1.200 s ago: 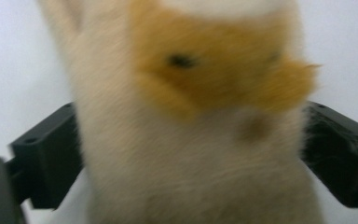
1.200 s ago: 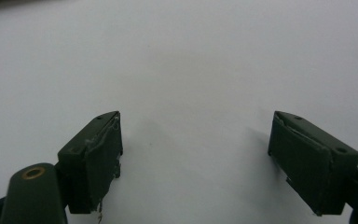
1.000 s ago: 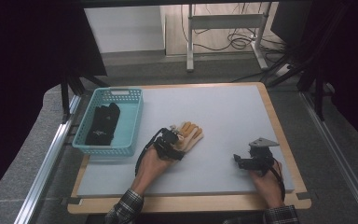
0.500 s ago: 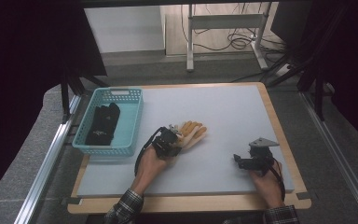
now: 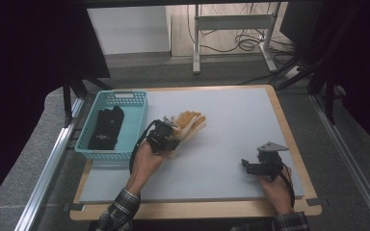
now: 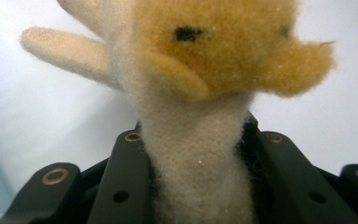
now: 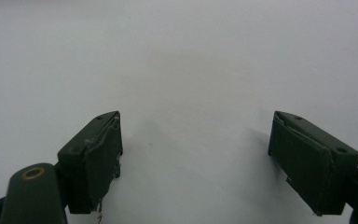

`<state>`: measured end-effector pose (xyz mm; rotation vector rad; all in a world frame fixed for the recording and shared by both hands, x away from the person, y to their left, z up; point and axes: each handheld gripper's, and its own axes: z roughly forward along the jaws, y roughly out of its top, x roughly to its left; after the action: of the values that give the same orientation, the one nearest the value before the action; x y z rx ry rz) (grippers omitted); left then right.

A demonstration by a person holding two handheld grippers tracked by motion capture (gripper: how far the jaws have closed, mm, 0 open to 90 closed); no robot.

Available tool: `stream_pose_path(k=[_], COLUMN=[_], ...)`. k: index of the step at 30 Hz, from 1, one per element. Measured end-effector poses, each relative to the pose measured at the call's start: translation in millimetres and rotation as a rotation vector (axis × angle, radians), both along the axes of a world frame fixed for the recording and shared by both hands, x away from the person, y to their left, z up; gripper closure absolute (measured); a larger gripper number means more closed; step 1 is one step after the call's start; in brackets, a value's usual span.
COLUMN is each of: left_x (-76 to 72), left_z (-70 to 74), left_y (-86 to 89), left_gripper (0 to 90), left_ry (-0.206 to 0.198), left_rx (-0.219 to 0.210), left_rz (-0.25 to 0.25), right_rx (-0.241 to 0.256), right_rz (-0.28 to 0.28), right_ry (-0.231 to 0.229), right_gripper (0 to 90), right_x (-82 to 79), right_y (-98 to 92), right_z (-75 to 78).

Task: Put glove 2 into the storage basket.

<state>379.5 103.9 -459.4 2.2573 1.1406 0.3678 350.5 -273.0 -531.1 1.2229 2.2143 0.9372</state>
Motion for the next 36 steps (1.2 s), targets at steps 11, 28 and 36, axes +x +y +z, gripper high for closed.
stream_pose_path(k=[11, 28, 36], left_x=[6.1, 26.2, 46.4], left_z=[41.5, 33.0, 5.9], left_y=[49.4, 147.2, 159.7], left_gripper=[67.4, 65.7, 65.1], left_ry=[-0.066, -0.007, 0.089], left_rx=[0.011, 0.051, 0.101], left_rz=[0.116, 0.406, 0.471], right_rx=[0.000, 0.000, 0.000], right_rz=[0.000, 0.000, 0.000], right_ry=[0.000, -0.001, -0.001], right_gripper=[17.2, 17.2, 17.2], right_x=[0.0, -0.2, -0.2], right_y=[0.0, 0.1, 0.2], right_z=[0.0, 0.0, 0.0])
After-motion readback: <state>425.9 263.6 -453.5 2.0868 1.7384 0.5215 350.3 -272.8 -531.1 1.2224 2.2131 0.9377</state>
